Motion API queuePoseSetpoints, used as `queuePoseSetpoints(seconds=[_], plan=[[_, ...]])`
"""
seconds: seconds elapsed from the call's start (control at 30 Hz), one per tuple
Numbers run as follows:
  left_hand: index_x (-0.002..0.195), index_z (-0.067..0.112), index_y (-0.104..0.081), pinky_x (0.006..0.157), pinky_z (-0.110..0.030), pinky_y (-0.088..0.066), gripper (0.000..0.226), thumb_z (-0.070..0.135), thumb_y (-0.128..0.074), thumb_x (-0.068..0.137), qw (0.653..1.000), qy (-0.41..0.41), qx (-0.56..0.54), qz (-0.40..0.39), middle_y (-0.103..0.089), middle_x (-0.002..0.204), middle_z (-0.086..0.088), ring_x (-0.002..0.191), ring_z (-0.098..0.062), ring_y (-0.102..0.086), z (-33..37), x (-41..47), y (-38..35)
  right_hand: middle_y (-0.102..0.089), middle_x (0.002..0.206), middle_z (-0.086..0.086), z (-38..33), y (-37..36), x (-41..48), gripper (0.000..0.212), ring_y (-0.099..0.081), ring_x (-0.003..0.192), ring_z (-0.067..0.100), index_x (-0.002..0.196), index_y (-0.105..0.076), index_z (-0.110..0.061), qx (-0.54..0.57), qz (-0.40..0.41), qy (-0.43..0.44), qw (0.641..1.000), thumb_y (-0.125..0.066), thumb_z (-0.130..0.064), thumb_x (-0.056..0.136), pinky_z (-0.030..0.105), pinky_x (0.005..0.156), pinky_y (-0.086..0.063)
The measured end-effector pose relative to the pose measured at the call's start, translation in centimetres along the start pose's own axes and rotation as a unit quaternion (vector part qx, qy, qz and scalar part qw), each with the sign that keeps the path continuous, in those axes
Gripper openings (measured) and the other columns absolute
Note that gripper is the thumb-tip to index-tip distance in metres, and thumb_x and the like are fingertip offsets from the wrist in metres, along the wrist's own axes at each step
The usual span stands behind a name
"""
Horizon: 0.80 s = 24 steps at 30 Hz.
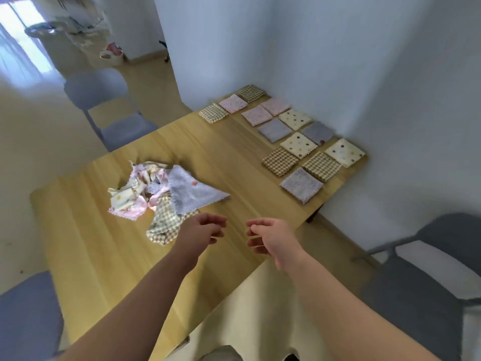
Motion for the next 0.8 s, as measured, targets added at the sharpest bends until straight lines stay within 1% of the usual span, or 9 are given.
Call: queuePoseSetpoints(seconds=[0.07,0.13,0.23,0.33,0.4,0.53,0.63,0.73,0.8], plan=[[0.092,0.012,-0.076,0.071,-0.030,-0.052,0.024,-0.006,-0.059,0.090,1.000,0.005,-0.004,-0.016,-0.078,0.088,-0.002,0.075,-0.016,-0.069,-1.6,0.1,1.8,-0.071,0.086,0.004,1.5,-2.1,-1.1,0.021,-0.065,0.068,0.019,0.102,-0.073,-0.012,0.005,0.033,-0.002,0.999,-0.053,-0.006,0.101,0.030,0.062,-0.051],[0.092,0.012,-0.076,0.069,-0.029,-0.052,0.025,-0.006,-0.059,0.090,0.999,0.024,0.000,-0.042,-0.077,0.089,-0.003,0.075,-0.016,-0.068,-3.2,0.4,4.1,-0.071,0.088,0.006,3.3,-4.8,-2.1,0.021,-0.065,0.070,0.019,0.100,-0.074,-0.012,0.017,0.073,-0.018,0.997,-0.053,-0.006,0.100,0.031,0.063,-0.051],[0.093,0.012,-0.075,0.067,-0.027,-0.050,0.024,-0.004,-0.058,0.091,0.996,0.043,0.002,-0.074,-0.077,0.086,0.000,0.071,-0.013,-0.067,-4.5,0.3,7.7,-0.072,0.087,0.007,5.3,-9.1,-4.0,0.020,-0.065,0.071,0.019,0.100,-0.074,-0.012,0.043,0.110,-0.049,0.992,-0.056,-0.006,0.097,0.031,0.065,-0.050],[0.094,0.010,-0.074,0.066,-0.027,-0.049,0.022,-0.005,-0.058,0.092,0.995,0.037,0.001,-0.091,-0.076,0.084,0.002,0.068,-0.012,-0.066,-5.0,0.3,12.0,-0.072,0.085,0.006,6.4,-13.8,-5.7,0.018,-0.065,0.070,0.019,0.098,-0.076,-0.012,0.068,0.113,-0.059,0.989,-0.059,-0.006,0.095,0.031,0.063,-0.049],[0.096,0.009,-0.073,0.067,-0.027,-0.049,0.022,-0.005,-0.057,0.092,0.995,0.034,0.006,-0.097,-0.076,0.085,0.002,0.069,-0.013,-0.065,-5.4,0.4,15.4,-0.072,0.085,0.006,6.5,-17.0,-6.8,0.017,-0.064,0.072,0.020,0.098,-0.076,-0.011,0.076,0.118,-0.054,0.989,-0.061,-0.004,0.093,0.031,0.061,-0.047],[0.097,0.010,-0.074,0.072,-0.031,-0.050,0.022,-0.004,-0.057,0.092,0.995,0.034,-0.003,-0.092,-0.077,0.092,-0.002,0.073,-0.015,-0.066,-6.6,-0.6,21.5,-0.071,0.082,0.005,6.5,-22.5,-9.5,0.017,-0.062,0.066,0.018,0.099,-0.075,-0.009,0.073,0.128,-0.031,0.989,-0.060,-0.003,0.094,0.031,0.061,-0.047],[0.094,0.011,-0.075,0.073,-0.034,-0.050,0.023,-0.005,-0.058,0.091,0.994,0.024,-0.024,-0.102,-0.078,0.093,-0.004,0.073,-0.016,-0.066,-7.6,-1.5,24.8,-0.074,0.085,0.002,7.0,-26.1,-10.6,0.018,-0.065,0.066,0.015,0.099,-0.076,-0.012,0.068,0.128,-0.005,0.989,-0.060,-0.007,0.094,0.029,0.062,-0.050],[0.094,0.012,-0.075,0.074,-0.034,-0.051,0.023,-0.005,-0.059,0.091,0.994,0.006,-0.003,-0.105,-0.078,0.088,-0.001,0.072,-0.015,-0.067,-8.1,-3.0,29.1,-0.074,0.081,0.000,7.4,-30.6,-11.9,0.018,-0.065,0.066,0.015,0.099,-0.076,-0.013,0.093,0.126,0.019,0.987,-0.059,-0.010,0.095,0.027,0.059,-0.049],[0.094,0.011,-0.074,0.073,-0.032,-0.051,0.023,-0.005,-0.059,0.091,0.994,-0.002,0.020,-0.105,-0.077,0.083,0.002,0.069,-0.013,-0.067,-7.8,-3.7,31.7,-0.074,0.080,0.000,7.6,-33.4,-12.7,0.017,-0.064,0.067,0.016,0.099,-0.076,-0.012,0.120,0.129,0.017,0.984,-0.060,-0.011,0.096,0.027,0.058,-0.047]])
Point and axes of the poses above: each hand's wrist, its own x-axis towards the middle knuckle, its own y-axis out of the back of the hand, z = x × y, the point moved 4 cm from there along x, towards the middle knuckle
